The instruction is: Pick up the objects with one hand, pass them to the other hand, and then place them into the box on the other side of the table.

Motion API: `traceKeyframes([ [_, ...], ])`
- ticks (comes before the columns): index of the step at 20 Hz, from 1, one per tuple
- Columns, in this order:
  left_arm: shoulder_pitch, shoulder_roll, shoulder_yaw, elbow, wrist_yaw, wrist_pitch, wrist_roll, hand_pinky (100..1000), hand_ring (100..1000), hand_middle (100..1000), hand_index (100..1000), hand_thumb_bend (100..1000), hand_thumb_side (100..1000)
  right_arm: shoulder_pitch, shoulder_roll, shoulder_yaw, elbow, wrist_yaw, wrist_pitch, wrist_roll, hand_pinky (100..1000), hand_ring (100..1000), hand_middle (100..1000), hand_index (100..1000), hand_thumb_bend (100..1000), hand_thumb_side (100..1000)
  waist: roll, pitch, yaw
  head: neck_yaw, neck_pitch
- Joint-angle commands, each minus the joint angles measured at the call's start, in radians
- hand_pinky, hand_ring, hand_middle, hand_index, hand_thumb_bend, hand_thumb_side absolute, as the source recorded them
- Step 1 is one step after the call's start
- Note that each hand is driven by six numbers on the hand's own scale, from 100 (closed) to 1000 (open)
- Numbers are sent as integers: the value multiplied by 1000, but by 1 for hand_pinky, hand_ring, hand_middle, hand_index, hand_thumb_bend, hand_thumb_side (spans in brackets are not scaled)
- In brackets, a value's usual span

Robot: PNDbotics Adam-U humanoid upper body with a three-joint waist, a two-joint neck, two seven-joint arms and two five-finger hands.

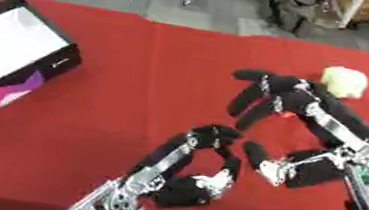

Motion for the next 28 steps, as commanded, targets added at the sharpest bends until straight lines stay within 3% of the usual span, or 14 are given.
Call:
traceKeyframes([
  [1,-6,1,23,-18,2,3,22,1000,873,839,577,100,617,-34,-68,-18,-46,-49,13,-15,915,682,657,759,100,201,1,-9,2,-12,6],
  [6,-4,9,54,-38,-7,7,41,1000,873,839,578,100,611,-78,-203,-103,-68,-94,60,-105,911,734,736,902,100,242,6,-6,13,-42,6],
  [8,-3,11,58,-44,-11,7,41,1000,874,840,579,100,611,-93,-252,-136,-36,-75,73,-148,914,759,765,924,164,278,7,-2,19,-56,3],
  [13,-4,14,58,-52,-21,7,30,1000,874,841,580,100,610,-119,-331,-166,101,30,60,-204,941,794,813,947,280,348,8,7,28,-80,-2],
  [14,-4,15,58,-53,-22,7,28,1000,875,841,580,100,610,-120,-346,-171,145,54,58,-208,949,795,814,950,225,273,7,8,29,-83,-2],
  [15,-4,15,58,-54,-23,6,27,1000,875,841,581,100,611,-122,-359,-176,190,77,56,-211,954,795,816,950,293,372,7,8,30,-85,-3],
  [16,-3,15,58,-54,-24,6,25,1000,875,841,581,100,611,-123,-368,-180,233,94,51,-215,961,795,815,951,294,381,7,9,31,-88,-2],
  [17,-3,15,58,-54,-25,6,24,1000,875,841,581,100,611,-125,-377,-185,277,109,48,-216,970,796,816,951,295,392,6,8,31,-90,-2],
  [18,-2,15,58,-52,-26,6,24,1000,875,841,581,100,612,-126,-386,-190,320,122,46,-217,978,794,812,950,145,264,6,8,32,-92,-1],
  [19,-1,15,58,-51,-26,5,24,1000,875,841,581,100,612,-129,-392,-194,359,131,44,-218,990,795,815,951,292,415,5,8,33,-93,-1],
  [23,-1,15,59,-49,-27,4,24,1000,875,841,581,100,612,-145,-418,-208,503,140,41,-190,1000,804,817,957,302,450,4,8,36,-95,1],
  [28,-5,14,58,-48,-26,3,23,1000,875,841,582,100,613,-171,-448,-220,642,137,29,-94,1000,855,856,974,336,508,3,9,44,-102,2],
])
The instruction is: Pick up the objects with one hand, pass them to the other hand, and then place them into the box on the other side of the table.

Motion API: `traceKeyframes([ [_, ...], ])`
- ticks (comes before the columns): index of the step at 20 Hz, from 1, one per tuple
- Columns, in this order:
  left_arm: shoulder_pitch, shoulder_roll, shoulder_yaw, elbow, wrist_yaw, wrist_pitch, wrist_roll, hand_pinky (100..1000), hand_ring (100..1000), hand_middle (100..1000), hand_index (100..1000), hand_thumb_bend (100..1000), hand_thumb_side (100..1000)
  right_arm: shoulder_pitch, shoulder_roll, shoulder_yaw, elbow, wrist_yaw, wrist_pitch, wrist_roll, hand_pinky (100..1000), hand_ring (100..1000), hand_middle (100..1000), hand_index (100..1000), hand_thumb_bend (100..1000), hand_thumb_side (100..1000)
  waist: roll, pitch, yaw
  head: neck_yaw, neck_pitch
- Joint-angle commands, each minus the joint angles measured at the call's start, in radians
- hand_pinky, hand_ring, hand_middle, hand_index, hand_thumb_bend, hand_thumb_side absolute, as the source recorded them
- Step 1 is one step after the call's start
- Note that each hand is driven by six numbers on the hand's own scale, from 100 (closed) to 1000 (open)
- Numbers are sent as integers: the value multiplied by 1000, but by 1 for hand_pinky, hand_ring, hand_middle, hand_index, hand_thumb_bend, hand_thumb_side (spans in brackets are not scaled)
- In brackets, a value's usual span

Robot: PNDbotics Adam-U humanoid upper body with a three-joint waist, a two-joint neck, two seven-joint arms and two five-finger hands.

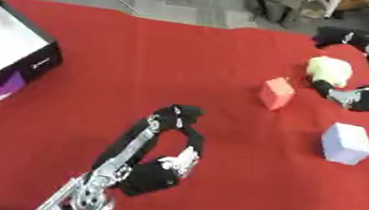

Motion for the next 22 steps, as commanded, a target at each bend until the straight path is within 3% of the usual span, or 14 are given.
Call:
traceKeyframes([
  [1,-12,5,5,-16,-3,-2,-3,1000,875,842,582,100,614,-29,-56,-23,78,7,-9,68,1000,861,861,976,342,517,-2,-6,3,-5,3],
  [9,-16,5,4,-12,-1,-3,-5,1000,875,842,582,100,616,-14,-95,-47,227,33,-33,207,1000,892,874,990,402,571,-8,-4,11,-3,6],
  [17,-16,3,1,0,-3,-9,-4,1000,876,842,582,100,619,34,-133,-32,186,91,-84,324,1000,916,895,999,509,385,-10,-2,11,-7,6],
  [22,-15,1,-1,7,-7,-14,-4,1000,876,842,582,100,620,54,-132,-30,172,125,-88,339,1000,918,899,1000,497,399,-9,0,10,-11,6],
])
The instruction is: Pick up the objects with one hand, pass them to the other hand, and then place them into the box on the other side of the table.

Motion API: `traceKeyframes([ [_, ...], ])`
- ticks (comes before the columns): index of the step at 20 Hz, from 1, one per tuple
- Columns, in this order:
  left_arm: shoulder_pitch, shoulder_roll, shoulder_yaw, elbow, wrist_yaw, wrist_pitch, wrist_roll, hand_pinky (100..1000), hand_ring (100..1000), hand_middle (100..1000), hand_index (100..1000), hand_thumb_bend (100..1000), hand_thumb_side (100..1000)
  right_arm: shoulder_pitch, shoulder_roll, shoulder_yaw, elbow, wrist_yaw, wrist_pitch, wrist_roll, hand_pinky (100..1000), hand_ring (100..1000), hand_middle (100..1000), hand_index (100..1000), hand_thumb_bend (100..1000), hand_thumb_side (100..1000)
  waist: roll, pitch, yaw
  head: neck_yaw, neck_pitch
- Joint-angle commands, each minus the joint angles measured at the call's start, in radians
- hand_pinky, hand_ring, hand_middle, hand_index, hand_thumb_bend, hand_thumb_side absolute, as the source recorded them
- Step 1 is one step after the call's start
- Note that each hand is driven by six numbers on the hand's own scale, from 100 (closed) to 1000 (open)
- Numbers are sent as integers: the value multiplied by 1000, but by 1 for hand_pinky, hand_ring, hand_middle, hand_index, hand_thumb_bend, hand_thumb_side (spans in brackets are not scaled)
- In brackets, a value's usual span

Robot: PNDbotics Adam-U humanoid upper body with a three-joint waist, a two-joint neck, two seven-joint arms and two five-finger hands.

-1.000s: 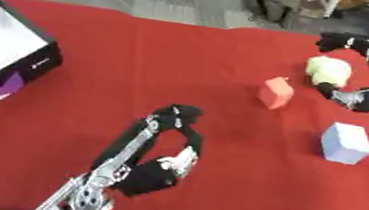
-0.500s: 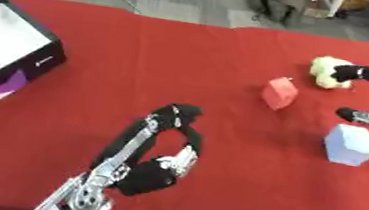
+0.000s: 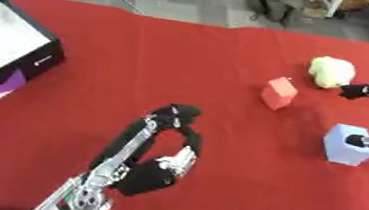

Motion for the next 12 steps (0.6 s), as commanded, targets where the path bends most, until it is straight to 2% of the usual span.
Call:
traceKeyframes([
  [1,-10,1,-1,-7,-7,-8,-1,1000,876,842,582,100,620,-4,-46,-3,-20,26,-105,107,1000,918,899,1000,498,394,-1,-8,-2,-4,5],
  [7,-12,1,-2,-7,-16,-8,-5,1000,876,842,583,100,618,12,-33,-1,-31,96,-118,76,1000,917,902,1000,506,369,3,-4,-2,-2,-3],
  [12,-12,3,-3,-12,-20,-7,-9,1000,876,843,583,100,618,19,-23,3,-34,134,-126,49,1000,917,899,1000,488,391,6,0,-2,1,-10],
])
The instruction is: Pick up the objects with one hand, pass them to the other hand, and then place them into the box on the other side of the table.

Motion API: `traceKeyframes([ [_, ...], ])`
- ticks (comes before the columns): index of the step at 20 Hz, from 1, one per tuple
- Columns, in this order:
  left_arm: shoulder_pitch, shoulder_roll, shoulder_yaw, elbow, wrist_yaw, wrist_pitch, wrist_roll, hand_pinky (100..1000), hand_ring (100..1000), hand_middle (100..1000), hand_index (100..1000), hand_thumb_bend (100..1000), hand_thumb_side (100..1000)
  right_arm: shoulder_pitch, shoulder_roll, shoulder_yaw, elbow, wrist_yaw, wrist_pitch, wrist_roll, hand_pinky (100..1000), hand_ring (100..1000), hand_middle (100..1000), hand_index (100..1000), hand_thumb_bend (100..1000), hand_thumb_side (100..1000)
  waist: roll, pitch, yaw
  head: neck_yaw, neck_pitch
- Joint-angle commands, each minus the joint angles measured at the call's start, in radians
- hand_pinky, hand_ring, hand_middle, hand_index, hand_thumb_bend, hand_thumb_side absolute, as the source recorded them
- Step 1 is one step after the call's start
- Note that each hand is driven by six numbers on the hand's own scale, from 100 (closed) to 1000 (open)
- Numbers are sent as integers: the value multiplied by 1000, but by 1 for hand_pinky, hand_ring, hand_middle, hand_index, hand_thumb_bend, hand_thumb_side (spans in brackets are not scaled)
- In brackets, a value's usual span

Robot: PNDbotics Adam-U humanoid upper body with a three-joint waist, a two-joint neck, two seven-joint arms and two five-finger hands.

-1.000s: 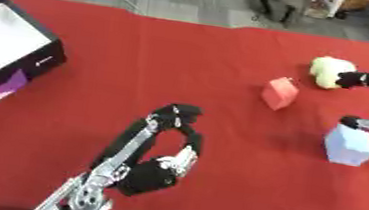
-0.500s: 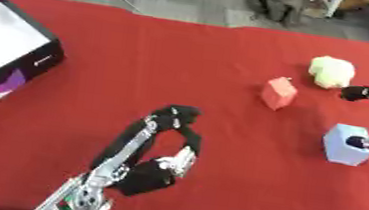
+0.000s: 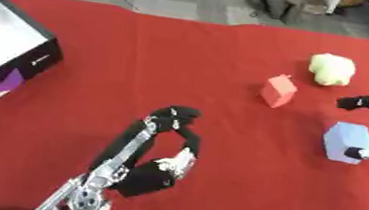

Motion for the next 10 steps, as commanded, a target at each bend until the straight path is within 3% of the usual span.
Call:
traceKeyframes([
  [1,-11,3,-2,-18,-5,-2,-5,1000,876,843,583,100,618,-6,-23,-3,-18,23,-96,75,1000,916,898,1000,488,391,0,-8,-1,2,-9],
  [10,-12,5,-2,-25,-8,0,-13,1000,876,843,584,100,619,7,-12,-1,0,62,-98,60,1000,908,856,996,472,384,3,-6,-2,9,-11],
])
